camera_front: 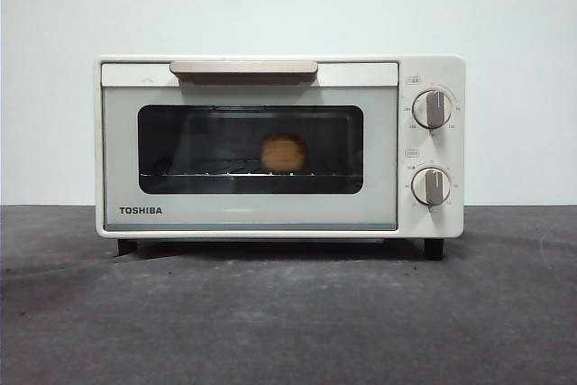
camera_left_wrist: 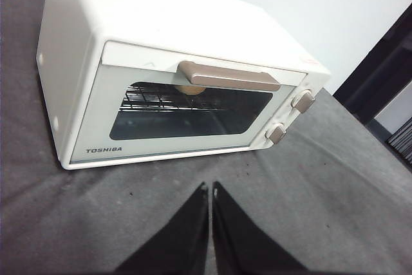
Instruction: The left arm flap open the oven, the right arm pick bread and place it into oven, the left arm flap close the oven
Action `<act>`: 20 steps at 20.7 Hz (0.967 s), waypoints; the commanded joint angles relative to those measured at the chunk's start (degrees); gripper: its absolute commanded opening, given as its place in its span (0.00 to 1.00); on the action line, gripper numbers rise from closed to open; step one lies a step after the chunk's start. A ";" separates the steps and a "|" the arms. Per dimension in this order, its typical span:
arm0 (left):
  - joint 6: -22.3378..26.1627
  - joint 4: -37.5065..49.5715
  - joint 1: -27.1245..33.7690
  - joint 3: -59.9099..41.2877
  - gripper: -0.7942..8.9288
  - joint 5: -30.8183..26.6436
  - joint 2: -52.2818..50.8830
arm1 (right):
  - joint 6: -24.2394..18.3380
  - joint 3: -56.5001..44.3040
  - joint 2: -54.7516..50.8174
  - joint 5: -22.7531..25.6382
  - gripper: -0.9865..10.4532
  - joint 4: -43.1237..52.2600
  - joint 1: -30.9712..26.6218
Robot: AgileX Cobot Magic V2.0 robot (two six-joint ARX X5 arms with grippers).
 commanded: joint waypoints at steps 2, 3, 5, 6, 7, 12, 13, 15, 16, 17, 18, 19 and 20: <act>1.99 0.55 0.09 0.81 0.10 -0.26 -0.04 | -1.31 0.37 0.07 0.52 0.10 0.37 0.52; 1.99 0.55 0.04 0.81 0.10 -0.24 -0.17 | -1.33 0.37 0.07 0.52 0.10 0.39 0.52; 1.99 0.55 0.04 0.81 0.10 -0.24 -0.22 | -1.33 0.37 0.07 0.52 0.10 0.37 0.52; 1.99 0.55 0.04 0.81 0.10 -0.24 -0.22 | -1.33 0.37 0.07 0.52 0.10 0.39 0.52; 1.99 0.55 0.04 0.81 0.10 -0.24 -0.22 | -1.33 0.37 0.07 0.52 0.10 0.37 0.52; 1.99 0.55 0.04 0.81 0.10 -0.26 -0.22 | -1.33 0.37 0.07 0.52 0.10 0.39 0.52; 1.99 0.55 0.04 0.81 0.10 -0.26 -0.22 | -1.33 0.37 0.07 0.52 0.10 0.39 0.52; 1.99 0.55 0.04 0.81 0.10 -0.24 -0.22 | -1.33 0.37 0.07 0.52 0.10 0.39 0.52; 1.99 0.55 0.04 0.81 0.10 -0.24 -0.22 | -1.33 0.37 0.07 0.52 0.10 0.39 0.52; 1.99 0.63 0.04 0.81 0.10 -0.24 -0.22 | -1.33 0.37 0.07 0.52 0.10 0.37 0.52; 2.01 1.05 0.09 0.57 0.10 -0.31 -0.26 | -1.33 0.37 0.07 0.52 0.10 0.37 0.52; 1.99 0.90 0.11 0.50 0.10 -0.26 -0.44 | -1.33 0.37 0.07 0.52 0.10 0.39 0.52; 1.99 0.79 0.09 0.50 0.10 0.04 -0.57 | -1.33 0.37 0.07 0.52 0.10 0.37 0.52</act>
